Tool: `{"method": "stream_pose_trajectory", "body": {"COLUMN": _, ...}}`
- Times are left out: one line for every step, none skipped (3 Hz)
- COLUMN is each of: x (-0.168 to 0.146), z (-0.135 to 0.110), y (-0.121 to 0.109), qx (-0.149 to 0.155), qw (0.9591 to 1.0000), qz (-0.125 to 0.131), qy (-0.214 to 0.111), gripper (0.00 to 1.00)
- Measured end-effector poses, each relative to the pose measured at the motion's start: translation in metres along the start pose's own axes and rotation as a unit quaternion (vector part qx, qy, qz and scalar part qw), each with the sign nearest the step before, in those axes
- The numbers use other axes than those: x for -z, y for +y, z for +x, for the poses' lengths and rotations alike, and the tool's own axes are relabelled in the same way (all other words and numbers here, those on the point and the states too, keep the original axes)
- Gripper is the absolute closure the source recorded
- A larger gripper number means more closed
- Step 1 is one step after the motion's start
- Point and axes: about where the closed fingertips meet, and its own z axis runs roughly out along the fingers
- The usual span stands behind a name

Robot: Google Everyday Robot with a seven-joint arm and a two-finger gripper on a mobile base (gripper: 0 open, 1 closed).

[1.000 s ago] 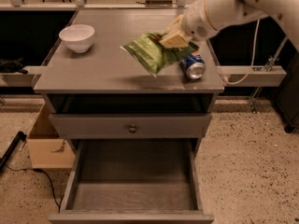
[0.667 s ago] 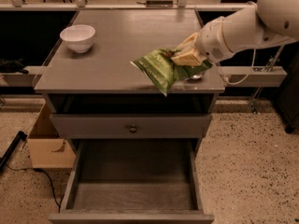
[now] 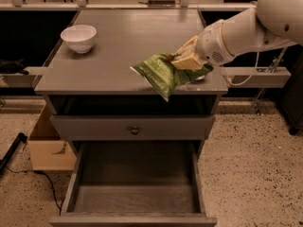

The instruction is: Place green jalapeno chip bag into middle drawer

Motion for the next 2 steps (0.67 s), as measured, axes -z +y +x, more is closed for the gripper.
{"method": "stream_pose_trajectory", "body": {"x": 0.006, "z": 0.002, "y": 0.017, "qx": 0.0, "qw": 1.0, "qz": -0.004, "qy": 0.005, "gripper": 1.0}}
{"method": "stream_pose_trajectory", "body": {"x": 0.008, "z": -0.002, "y": 0.039, "qx": 0.006, "qw": 0.9999, "qz": -0.012, "qy": 0.003, "gripper": 1.0}}
